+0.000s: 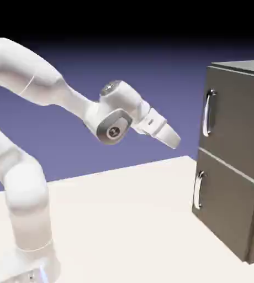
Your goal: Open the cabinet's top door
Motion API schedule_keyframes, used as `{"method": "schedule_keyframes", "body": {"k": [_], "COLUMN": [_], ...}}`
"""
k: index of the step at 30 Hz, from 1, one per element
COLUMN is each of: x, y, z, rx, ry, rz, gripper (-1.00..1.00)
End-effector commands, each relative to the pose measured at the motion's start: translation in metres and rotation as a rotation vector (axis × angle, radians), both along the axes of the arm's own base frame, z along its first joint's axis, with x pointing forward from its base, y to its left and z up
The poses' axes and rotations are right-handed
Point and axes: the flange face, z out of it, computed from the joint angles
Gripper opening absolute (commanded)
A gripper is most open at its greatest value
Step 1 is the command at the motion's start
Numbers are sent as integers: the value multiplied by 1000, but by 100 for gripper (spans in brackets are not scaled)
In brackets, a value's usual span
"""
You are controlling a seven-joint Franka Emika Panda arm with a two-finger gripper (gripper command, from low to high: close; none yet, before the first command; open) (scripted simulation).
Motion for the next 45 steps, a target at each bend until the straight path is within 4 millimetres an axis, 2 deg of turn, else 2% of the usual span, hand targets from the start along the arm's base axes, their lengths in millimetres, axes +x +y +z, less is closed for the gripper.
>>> {"method": "schedule_keyframes", "body": {"k": [1,12,23,34,45], "x": [0,-5,-10,-6,12], "y": [-3,-28,-34,-23,-4], "z": [4,38,58,61,49], "rx": [3,45,86,108,99], "ry": [-5,-76,-176,-309,-471], "rz": [-8,-67,-79,-62,-40], "gripper": [0,0,0,0,0]}}
